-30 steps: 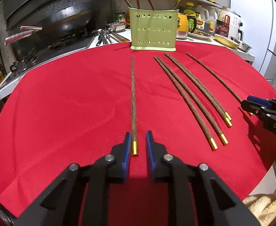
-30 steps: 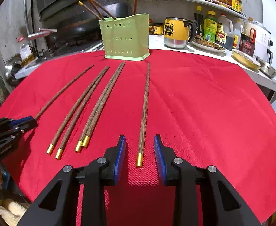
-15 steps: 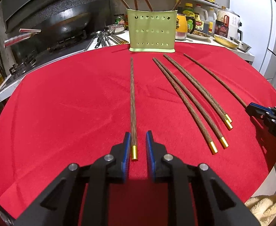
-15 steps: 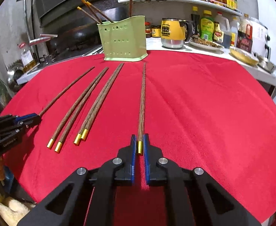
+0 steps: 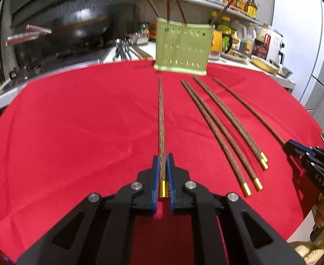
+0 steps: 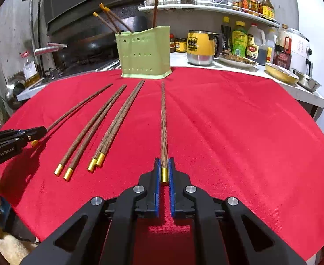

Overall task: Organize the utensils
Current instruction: 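Lift the chopstick upright with the right tool toward the green holder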

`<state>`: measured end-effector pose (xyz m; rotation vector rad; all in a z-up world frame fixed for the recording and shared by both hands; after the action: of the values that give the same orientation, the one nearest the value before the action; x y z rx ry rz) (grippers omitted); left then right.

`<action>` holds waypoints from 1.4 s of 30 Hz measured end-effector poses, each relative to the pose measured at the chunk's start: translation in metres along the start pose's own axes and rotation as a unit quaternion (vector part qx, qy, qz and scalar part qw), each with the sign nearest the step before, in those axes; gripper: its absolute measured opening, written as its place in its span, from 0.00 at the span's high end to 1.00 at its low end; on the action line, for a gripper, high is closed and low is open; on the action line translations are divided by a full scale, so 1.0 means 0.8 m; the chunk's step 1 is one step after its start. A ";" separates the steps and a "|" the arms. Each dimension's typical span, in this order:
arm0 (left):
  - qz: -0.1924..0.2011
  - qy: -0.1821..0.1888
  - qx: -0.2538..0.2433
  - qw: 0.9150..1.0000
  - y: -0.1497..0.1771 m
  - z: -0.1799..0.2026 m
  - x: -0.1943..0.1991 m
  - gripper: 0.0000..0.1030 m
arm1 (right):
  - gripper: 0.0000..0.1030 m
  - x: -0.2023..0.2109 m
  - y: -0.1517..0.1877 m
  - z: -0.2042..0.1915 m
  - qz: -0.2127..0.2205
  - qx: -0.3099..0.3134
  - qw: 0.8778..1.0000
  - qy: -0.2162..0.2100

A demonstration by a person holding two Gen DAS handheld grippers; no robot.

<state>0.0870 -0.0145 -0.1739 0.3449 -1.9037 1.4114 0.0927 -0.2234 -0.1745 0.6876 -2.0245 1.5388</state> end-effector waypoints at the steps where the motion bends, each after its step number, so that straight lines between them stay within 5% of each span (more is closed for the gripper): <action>1: 0.007 -0.001 0.000 1.000 -0.004 -0.002 0.005 0.94 | 0.93 0.005 -0.004 0.000 0.003 -0.001 1.000 -0.001; 12: 0.104 -0.021 -0.002 0.994 -0.070 -0.027 0.080 0.94 | 0.93 0.056 -0.055 -0.012 0.045 -0.014 0.999 -0.025; 22: 0.196 -0.044 -0.006 0.980 -0.138 -0.050 0.149 0.94 | 0.93 0.132 -0.155 -0.041 0.135 -0.012 0.988 -0.074; 30: 0.216 -0.041 -0.008 0.975 -0.154 -0.052 0.160 0.94 | 0.93 0.152 -0.211 -0.063 0.171 0.014 0.982 -0.072; 42: 0.217 -0.044 -0.007 0.975 -0.161 -0.062 0.151 0.94 | 0.93 0.130 -0.238 -0.072 0.188 0.030 0.980 -0.049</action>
<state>0.0994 0.0085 0.0074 -0.0220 -2.1489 1.6815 0.1457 -0.2215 0.0438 0.4228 -2.2890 1.8127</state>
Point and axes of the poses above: each gripper's, at about its wrist camera, not at the fingertips, and x roughly against the way its jaws point, z to its right, y to its underside, the point moved 8 cm from there along -x, roughly the way its jaws point, and after that the axes turned 13 degrees about -x, right-handed, at the moved point
